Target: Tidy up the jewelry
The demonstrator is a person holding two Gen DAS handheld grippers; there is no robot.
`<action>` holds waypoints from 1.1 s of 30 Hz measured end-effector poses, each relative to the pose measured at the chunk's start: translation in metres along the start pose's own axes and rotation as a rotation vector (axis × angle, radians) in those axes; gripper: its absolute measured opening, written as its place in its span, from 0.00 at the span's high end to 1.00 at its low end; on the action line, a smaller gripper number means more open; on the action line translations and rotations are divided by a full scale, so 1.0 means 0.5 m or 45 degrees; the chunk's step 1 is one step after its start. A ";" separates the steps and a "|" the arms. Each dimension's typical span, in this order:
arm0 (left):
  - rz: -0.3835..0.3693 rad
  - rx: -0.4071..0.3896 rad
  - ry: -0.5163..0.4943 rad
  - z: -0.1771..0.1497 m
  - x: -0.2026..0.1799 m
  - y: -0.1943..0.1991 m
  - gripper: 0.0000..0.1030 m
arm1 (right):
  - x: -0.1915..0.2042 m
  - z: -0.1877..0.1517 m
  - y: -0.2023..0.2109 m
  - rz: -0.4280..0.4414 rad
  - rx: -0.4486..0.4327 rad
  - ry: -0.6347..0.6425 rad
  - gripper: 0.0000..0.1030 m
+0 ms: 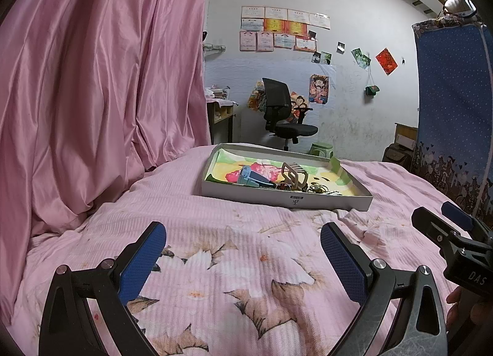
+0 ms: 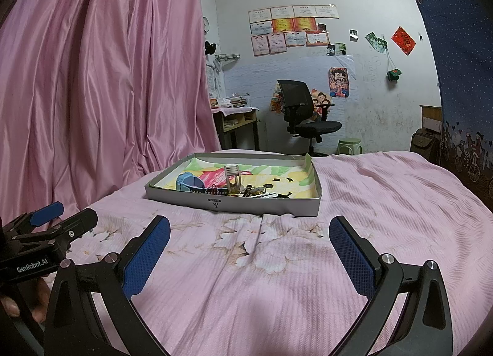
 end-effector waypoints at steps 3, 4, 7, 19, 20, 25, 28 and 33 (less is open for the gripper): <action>-0.002 -0.001 -0.002 0.001 0.000 -0.001 0.02 | 0.000 0.000 0.001 0.000 -0.001 0.000 0.01; -0.002 -0.002 -0.003 0.000 -0.001 0.000 0.02 | 0.000 0.000 0.001 0.000 -0.001 0.000 0.01; -0.001 0.000 0.000 0.000 0.000 0.000 0.02 | 0.000 0.000 0.001 0.000 0.001 0.001 0.01; 0.008 0.010 0.002 -0.005 0.006 0.000 0.02 | 0.001 0.000 0.001 0.001 0.002 0.001 0.01; 0.007 0.013 0.002 -0.006 0.006 0.000 0.02 | 0.001 0.000 0.001 0.001 0.001 0.001 0.01; 0.007 0.009 -0.004 -0.003 0.005 -0.001 0.02 | 0.001 0.001 0.001 0.000 0.000 0.002 0.01; 0.006 0.010 -0.003 -0.003 0.004 -0.001 0.02 | 0.002 0.000 0.000 0.000 0.001 0.001 0.01; 0.006 0.014 -0.007 -0.006 0.006 -0.001 0.02 | 0.002 0.001 0.000 0.000 0.001 0.002 0.01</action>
Point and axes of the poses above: each gripper's, at about its wrist camera, not at the fingertips, and y roughly against the way its jaws point, x to its left, z to its top, the point moved 10 cm from there along -y, roughly the way its jaws point, and after that the axes turned 15 degrees about -x, right-handed, at the moved point
